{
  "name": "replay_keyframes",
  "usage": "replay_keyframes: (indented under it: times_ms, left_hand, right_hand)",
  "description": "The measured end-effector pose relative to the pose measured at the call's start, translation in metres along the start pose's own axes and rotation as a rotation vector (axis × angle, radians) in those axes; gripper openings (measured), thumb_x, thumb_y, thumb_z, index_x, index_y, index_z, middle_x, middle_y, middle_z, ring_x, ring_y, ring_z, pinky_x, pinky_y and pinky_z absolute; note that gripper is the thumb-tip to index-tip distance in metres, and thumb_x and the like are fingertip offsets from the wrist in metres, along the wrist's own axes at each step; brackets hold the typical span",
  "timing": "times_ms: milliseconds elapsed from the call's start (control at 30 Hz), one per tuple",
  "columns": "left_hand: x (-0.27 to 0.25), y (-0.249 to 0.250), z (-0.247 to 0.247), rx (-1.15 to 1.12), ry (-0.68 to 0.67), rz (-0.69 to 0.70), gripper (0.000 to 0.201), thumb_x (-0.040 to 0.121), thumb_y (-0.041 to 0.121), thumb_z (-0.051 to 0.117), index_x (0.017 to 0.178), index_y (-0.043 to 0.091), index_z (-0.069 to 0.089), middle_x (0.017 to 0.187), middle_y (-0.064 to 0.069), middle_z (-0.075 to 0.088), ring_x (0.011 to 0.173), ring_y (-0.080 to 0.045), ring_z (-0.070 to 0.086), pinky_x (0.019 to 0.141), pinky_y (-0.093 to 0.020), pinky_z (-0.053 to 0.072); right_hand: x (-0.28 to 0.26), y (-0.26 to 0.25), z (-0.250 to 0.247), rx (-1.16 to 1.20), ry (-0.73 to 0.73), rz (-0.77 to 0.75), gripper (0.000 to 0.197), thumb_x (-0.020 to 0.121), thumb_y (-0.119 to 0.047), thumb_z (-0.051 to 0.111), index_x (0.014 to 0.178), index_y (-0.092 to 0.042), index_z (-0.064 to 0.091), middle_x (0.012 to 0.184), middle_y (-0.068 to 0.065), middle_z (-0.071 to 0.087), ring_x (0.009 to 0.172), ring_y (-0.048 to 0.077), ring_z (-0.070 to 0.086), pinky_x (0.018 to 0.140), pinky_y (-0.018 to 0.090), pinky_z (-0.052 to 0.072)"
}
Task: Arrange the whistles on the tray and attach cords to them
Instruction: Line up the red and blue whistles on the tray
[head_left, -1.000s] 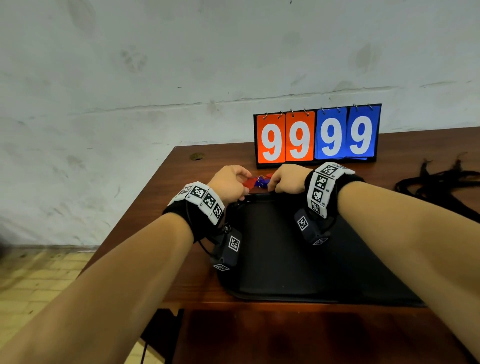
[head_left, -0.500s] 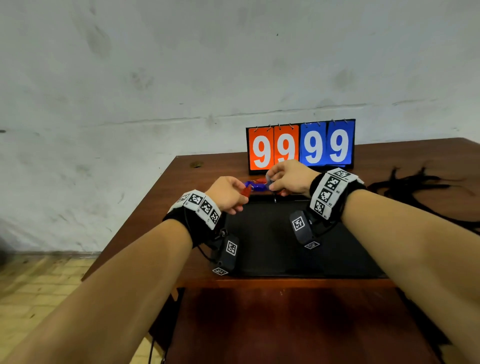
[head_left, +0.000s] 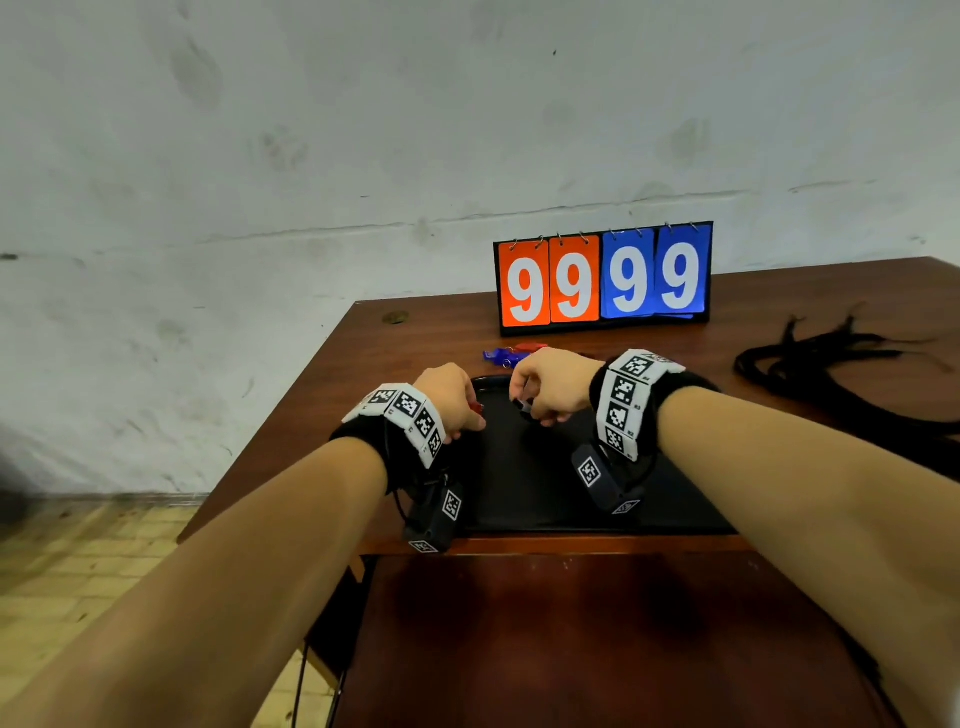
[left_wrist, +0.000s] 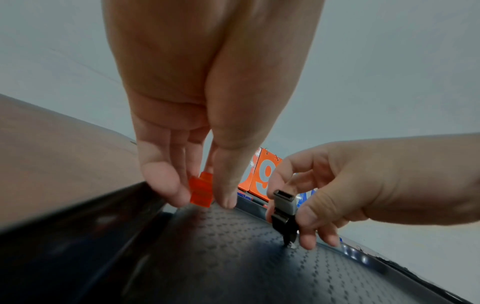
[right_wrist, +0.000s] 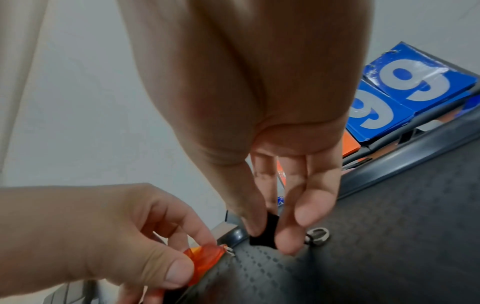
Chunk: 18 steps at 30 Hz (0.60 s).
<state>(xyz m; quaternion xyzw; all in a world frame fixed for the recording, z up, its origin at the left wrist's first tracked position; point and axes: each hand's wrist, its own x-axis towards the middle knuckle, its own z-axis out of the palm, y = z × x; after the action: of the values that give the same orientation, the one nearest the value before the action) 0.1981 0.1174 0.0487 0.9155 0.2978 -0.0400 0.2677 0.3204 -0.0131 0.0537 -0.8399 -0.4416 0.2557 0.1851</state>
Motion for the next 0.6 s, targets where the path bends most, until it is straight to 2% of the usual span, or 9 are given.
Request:
replay_keyframes:
  times_ms: [100, 167, 267, 367, 467, 533, 600]
  left_hand:
    - [0.003, 0.000, -0.001, 0.047, -0.019, 0.004, 0.031, 0.082, 0.021, 0.077, 0.109, 0.011, 0.065, 0.090, -0.008, 0.073, 0.079, -0.023, 0.074, 0.072, -0.035, 0.062]
    - [0.005, 0.000, -0.001, 0.083, -0.034, 0.015, 0.031, 0.081, 0.022, 0.077, 0.109, 0.011, 0.067, 0.092, -0.008, 0.073, 0.079, -0.021, 0.073, 0.073, -0.034, 0.061]
    - [0.007, 0.000, -0.002, 0.141, -0.069, 0.031, 0.030, 0.081, 0.017, 0.076, 0.110, 0.011, 0.070, 0.094, -0.009, 0.074, 0.083, -0.023, 0.073, 0.075, -0.034, 0.061]
    - [0.009, -0.001, -0.005, 0.194, -0.083, 0.056, 0.033, 0.081, 0.012, 0.075, 0.113, 0.012, 0.070, 0.089, -0.005, 0.073, 0.073, -0.018, 0.069, 0.072, -0.030, 0.059]
    - [0.011, -0.006, -0.008, 0.243, -0.103, 0.095, 0.039, 0.079, 0.013, 0.076, 0.118, 0.014, 0.069, 0.083, -0.001, 0.071, 0.072, -0.015, 0.067, 0.078, -0.029, 0.056]
    - [0.014, -0.010, -0.011, 0.269, -0.104, 0.125, 0.045, 0.078, 0.015, 0.077, 0.122, 0.017, 0.067, 0.096, -0.001, 0.071, 0.083, -0.016, 0.066, 0.081, -0.029, 0.054]
    - [0.016, -0.013, -0.015, 0.281, -0.092, 0.158, 0.049, 0.078, 0.016, 0.078, 0.124, 0.019, 0.064, 0.104, 0.003, 0.066, 0.091, -0.015, 0.061, 0.081, -0.026, 0.049]
  right_hand:
    - [0.003, -0.007, 0.001, -0.144, -0.051, -0.055, 0.029, 0.083, -0.003, 0.071, 0.107, -0.018, 0.069, 0.104, 0.000, 0.063, 0.080, 0.014, 0.063, 0.062, 0.022, 0.054]
    - [0.006, -0.010, 0.004, -0.226, -0.056, -0.088, 0.030, 0.082, -0.005, 0.072, 0.109, -0.018, 0.070, 0.107, -0.002, 0.064, 0.084, 0.011, 0.061, 0.069, 0.021, 0.052]
    - [0.009, -0.012, 0.008, -0.292, -0.069, -0.114, 0.031, 0.081, -0.006, 0.073, 0.110, -0.018, 0.071, 0.117, 0.000, 0.065, 0.104, 0.015, 0.060, 0.088, 0.025, 0.050]
    - [0.009, -0.011, 0.006, -0.309, -0.083, -0.121, 0.032, 0.080, -0.006, 0.073, 0.110, -0.018, 0.072, 0.121, 0.001, 0.064, 0.112, 0.019, 0.059, 0.094, 0.028, 0.048]
    - [0.007, -0.009, 0.002, -0.289, -0.096, -0.137, 0.038, 0.080, -0.003, 0.071, 0.114, -0.020, 0.071, 0.133, -0.001, 0.058, 0.122, 0.018, 0.053, 0.101, 0.030, 0.045]
    - [0.005, -0.008, -0.001, -0.261, -0.064, -0.142, 0.043, 0.080, -0.003, 0.072, 0.118, -0.021, 0.068, 0.131, -0.003, 0.056, 0.119, 0.017, 0.053, 0.094, 0.026, 0.045]
    - [0.005, -0.007, -0.003, -0.247, -0.001, -0.123, 0.047, 0.080, -0.005, 0.074, 0.123, -0.020, 0.065, 0.121, -0.003, 0.056, 0.104, 0.014, 0.056, 0.078, 0.019, 0.047]
